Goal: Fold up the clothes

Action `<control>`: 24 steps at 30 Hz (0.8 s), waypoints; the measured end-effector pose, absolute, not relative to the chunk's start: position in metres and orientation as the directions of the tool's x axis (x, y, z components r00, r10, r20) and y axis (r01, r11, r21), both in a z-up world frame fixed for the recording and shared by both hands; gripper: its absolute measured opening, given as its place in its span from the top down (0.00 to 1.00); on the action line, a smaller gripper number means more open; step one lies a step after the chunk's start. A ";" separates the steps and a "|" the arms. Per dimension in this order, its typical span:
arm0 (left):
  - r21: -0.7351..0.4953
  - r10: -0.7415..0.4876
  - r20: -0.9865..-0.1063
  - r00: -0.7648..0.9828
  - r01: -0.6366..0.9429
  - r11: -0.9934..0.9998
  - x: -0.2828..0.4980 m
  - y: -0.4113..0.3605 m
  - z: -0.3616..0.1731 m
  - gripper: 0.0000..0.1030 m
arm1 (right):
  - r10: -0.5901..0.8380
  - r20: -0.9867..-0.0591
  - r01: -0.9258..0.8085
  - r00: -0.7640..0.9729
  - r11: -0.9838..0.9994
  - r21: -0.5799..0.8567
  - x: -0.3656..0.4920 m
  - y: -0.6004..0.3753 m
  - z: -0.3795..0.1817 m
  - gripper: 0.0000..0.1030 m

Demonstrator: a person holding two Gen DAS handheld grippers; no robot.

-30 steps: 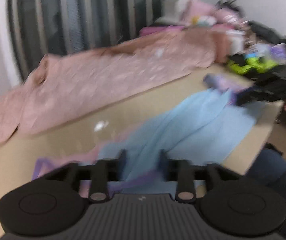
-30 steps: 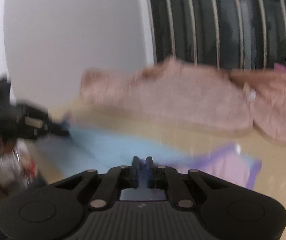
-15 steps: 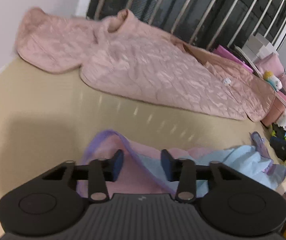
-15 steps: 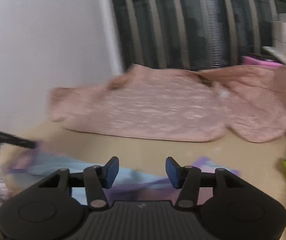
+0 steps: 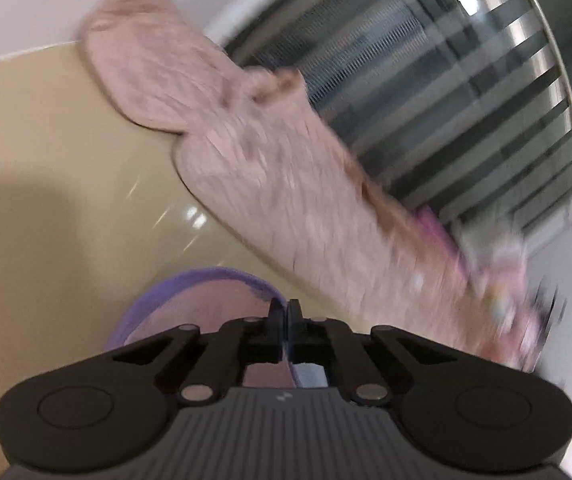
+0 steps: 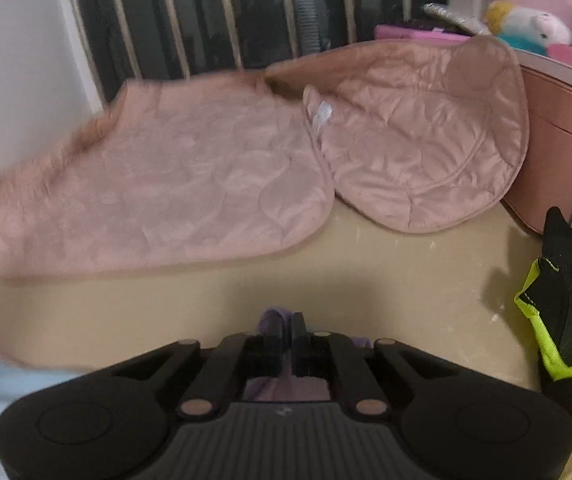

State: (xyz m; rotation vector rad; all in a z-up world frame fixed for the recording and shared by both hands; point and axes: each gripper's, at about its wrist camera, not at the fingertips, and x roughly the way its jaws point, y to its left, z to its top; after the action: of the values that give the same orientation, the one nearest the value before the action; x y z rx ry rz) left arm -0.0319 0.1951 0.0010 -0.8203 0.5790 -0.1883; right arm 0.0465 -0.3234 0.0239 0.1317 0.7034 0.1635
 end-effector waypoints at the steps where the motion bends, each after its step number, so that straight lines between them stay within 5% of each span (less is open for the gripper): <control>1: -0.752 -0.352 -0.400 0.846 -0.083 0.654 -0.032 0.197 -0.001 0.99 | 0.183 -0.589 -0.100 0.787 0.980 0.170 0.035 -0.324 0.028 0.97; 10: -0.729 -0.219 -0.429 0.876 -0.193 0.656 -0.031 0.200 -0.009 0.99 | 0.094 -0.291 -0.022 0.952 0.970 0.240 -0.089 -0.335 0.012 0.97; 13: -0.722 -0.203 -0.449 0.870 -0.219 0.656 -0.034 0.206 -0.013 0.98 | 0.064 -0.283 0.008 0.957 0.970 0.245 -0.109 -0.332 -0.003 0.97; 16: -0.686 -0.206 -0.474 0.856 -0.213 0.696 -0.038 0.205 -0.008 0.93 | 0.081 -0.386 -0.006 0.919 0.981 0.192 -0.106 -0.325 -0.016 0.96; 18: -0.665 -0.213 -0.470 0.856 -0.185 0.723 -0.045 0.203 0.000 0.87 | 0.128 -0.411 -0.047 0.903 0.978 0.202 -0.109 -0.326 -0.015 0.91; 20: -0.639 -0.216 -0.453 0.865 -0.146 0.756 -0.056 0.197 0.014 0.72 | 0.152 -0.387 -0.067 0.910 0.972 0.223 -0.116 -0.331 -0.001 0.65; 22: -0.608 -0.243 -0.428 0.871 -0.078 0.790 -0.067 0.186 0.028 0.65 | 0.171 -0.334 -0.084 0.927 0.962 0.259 -0.122 -0.339 0.018 0.50; 24: -0.549 -0.295 -0.416 0.860 0.021 0.836 -0.069 0.165 0.039 0.65 | 0.176 -0.369 -0.069 0.912 0.956 0.285 -0.106 -0.346 0.033 0.50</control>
State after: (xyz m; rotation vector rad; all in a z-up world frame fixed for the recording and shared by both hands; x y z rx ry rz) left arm -0.0693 0.1651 0.0392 -0.5616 0.5129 -0.1753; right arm -0.1058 -0.3462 0.0332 0.2709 0.4032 0.1282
